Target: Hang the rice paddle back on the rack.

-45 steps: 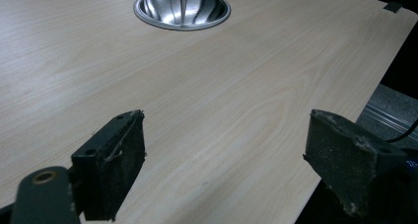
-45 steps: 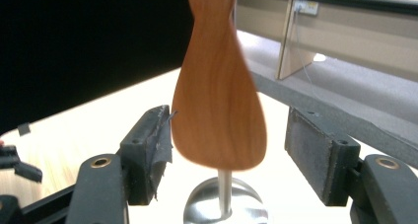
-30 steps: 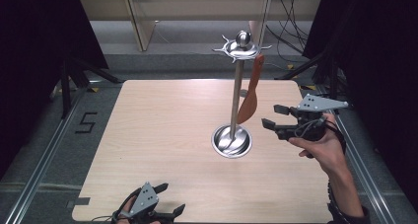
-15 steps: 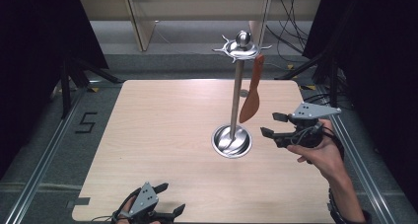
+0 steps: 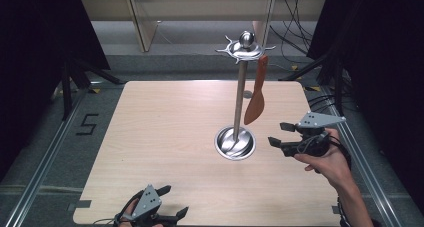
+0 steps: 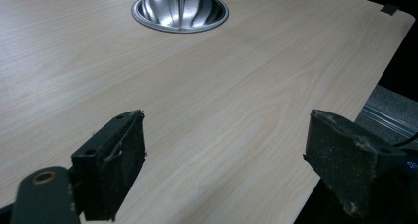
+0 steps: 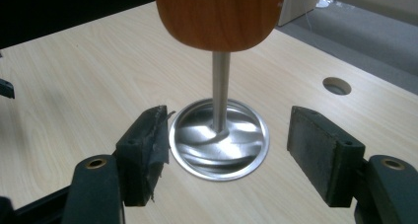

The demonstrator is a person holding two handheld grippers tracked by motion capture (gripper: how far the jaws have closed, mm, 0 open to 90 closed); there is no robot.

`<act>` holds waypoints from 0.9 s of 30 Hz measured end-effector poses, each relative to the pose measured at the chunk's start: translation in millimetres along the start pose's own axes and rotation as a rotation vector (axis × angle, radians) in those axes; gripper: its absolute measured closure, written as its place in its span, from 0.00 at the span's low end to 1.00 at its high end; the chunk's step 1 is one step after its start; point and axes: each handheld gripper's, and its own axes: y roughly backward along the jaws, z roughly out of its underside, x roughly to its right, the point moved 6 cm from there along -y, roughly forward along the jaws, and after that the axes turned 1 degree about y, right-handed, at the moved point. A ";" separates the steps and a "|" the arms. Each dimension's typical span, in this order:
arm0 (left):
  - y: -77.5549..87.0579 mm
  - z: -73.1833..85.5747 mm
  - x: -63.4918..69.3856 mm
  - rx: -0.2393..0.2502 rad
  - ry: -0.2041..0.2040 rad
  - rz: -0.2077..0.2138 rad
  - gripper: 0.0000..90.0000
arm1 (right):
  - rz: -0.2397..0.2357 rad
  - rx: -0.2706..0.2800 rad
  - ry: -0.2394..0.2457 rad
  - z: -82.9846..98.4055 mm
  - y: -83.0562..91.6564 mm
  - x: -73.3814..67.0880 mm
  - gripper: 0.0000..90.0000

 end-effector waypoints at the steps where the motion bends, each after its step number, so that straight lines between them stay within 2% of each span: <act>1: -0.4 -0.2 0.7 0.010 0.011 0.003 0.16 | 0.004 0.001 0.002 0.6 -1.1 -0.1 0.37; 2: 0.9 0.3 -1.1 0.000 -0.007 0.001 0.16 | -0.008 -0.013 0.008 1.4 -0.9 -0.9 0.37; 3: -0.1 -1.0 0.5 0.022 0.015 0.003 0.16 | -0.003 -0.001 0.024 1.1 -2.8 -1.2 0.37; 4: 0.2 -1.6 -0.8 0.020 -0.015 0.010 0.16 | -0.011 -0.018 0.021 1.8 -2.2 -2.6 0.37; 6: 1.4 -0.2 -2.2 -0.004 -0.035 0.003 0.16 | -0.008 -0.021 0.026 2.6 -4.1 -3.9 0.37; 7: 0.4 -0.1 0.1 0.007 0.000 0.004 0.16 | -0.011 -0.025 0.022 3.0 -4.4 -5.3 0.37; 9: 0.7 0.1 -0.8 0.002 -0.007 -0.001 0.16 | -0.020 -0.031 0.046 4.6 -5.7 -6.5 0.37; 10: 0.6 0.2 -0.6 0.003 -0.004 0.002 0.16 | -0.019 -0.033 0.021 5.5 -6.2 -8.9 0.37; 11: 1.0 0.5 -1.4 -0.002 -0.011 -0.002 0.16 | -0.024 -0.043 0.031 6.2 -6.3 -8.8 0.37; 14: -0.2 -0.8 0.8 0.018 0.008 0.006 0.16 | -0.020 -0.037 0.039 8.0 -9.6 -10.1 0.37; 15: 0.7 0.0 -0.4 0.005 -0.006 0.003 0.16 | -0.026 -0.049 0.048 9.4 -9.7 -10.0 0.37; 16: 0.9 0.5 -1.3 -0.001 -0.013 -0.002 0.16 | -0.029 -0.058 0.023 10.5 -9.7 -12.6 0.37; 17: 1.0 0.4 -1.2 0.000 -0.012 -0.001 0.16 | -0.029 -0.053 0.036 10.6 -11.0 -11.9 0.37; 18: 0.9 0.1 -0.7 0.005 -0.006 0.003 0.16 | -0.027 -0.057 0.018 11.7 -11.9 -14.0 0.36; 19: 0.1 -0.5 0.4 0.019 0.010 0.002 0.16 | -0.034 -0.055 0.032 11.9 -12.9 -13.9 0.36; 20: 0.2 -0.3 0.3 0.016 0.006 0.004 0.16 | -0.028 -0.061 0.047 12.5 -12.8 -13.0 0.36; 21: 0.2 -0.2 0.5 0.016 0.007 0.004 0.16 | -0.041 -0.069 0.021 13.6 -13.1 -16.0 0.36; 23: 0.2 -0.2 0.7 0.016 0.008 0.004 0.16 | -0.042 -0.074 0.020 14.9 -13.6 -17.0 0.36; 26: 1.1 0.6 -1.2 0.000 -0.013 -0.001 0.16 | -0.037 -0.065 0.041 15.4 -14.4 -16.6 0.36; 27: 1.0 0.7 -1.3 -0.001 -0.013 -0.002 0.16 | -0.034 -0.068 0.023 16.1 -14.2 -18.2 0.36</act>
